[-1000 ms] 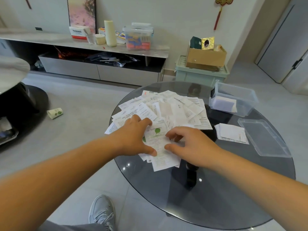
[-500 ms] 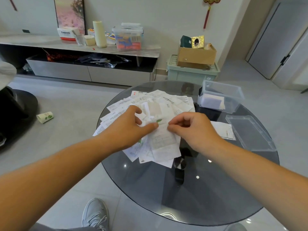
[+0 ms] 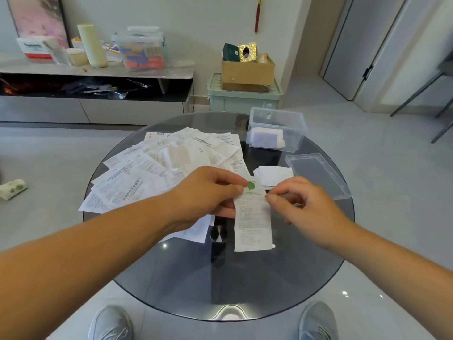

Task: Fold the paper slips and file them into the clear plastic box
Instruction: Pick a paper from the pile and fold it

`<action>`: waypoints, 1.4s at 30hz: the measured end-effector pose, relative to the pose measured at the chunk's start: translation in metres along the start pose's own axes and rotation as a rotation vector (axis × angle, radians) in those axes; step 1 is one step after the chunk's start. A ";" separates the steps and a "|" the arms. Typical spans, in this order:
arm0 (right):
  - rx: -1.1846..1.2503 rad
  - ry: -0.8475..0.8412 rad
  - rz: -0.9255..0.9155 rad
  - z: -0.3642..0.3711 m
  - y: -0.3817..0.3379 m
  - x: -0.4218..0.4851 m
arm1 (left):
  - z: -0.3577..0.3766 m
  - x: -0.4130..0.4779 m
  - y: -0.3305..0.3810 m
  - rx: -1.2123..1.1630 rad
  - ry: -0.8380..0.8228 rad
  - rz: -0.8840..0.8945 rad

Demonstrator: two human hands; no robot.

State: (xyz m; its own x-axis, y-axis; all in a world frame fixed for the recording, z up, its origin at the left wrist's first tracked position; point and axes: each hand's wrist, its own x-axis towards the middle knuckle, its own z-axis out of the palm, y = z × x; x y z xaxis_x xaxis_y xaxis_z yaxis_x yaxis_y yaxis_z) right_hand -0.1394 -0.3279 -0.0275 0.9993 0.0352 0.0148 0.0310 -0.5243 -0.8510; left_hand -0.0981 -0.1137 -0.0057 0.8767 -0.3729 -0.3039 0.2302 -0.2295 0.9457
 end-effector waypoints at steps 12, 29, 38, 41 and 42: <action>-0.089 -0.174 -0.222 -0.002 0.022 -0.024 | 0.026 0.016 -0.004 -0.326 -0.162 -0.173; 0.239 -0.209 0.023 -0.006 0.025 -0.013 | -0.004 0.003 -0.028 1.173 -0.226 0.435; 0.350 -0.182 0.068 -0.007 0.022 -0.008 | -0.004 0.010 -0.035 1.178 -0.148 0.663; 0.269 -0.209 0.023 -0.009 0.029 -0.007 | -0.001 0.008 -0.035 1.149 -0.157 0.681; 0.235 -0.229 0.001 -0.010 0.031 -0.007 | -0.001 0.008 -0.036 1.141 -0.158 0.679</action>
State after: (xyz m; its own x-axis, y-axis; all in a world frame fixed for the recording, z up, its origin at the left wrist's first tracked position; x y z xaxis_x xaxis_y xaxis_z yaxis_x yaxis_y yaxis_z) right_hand -0.1456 -0.3526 -0.0489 0.9674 0.2396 -0.0818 -0.0024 -0.3144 -0.9493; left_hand -0.0986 -0.1074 -0.0422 0.5998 -0.7936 0.1019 -0.7767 -0.5469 0.3125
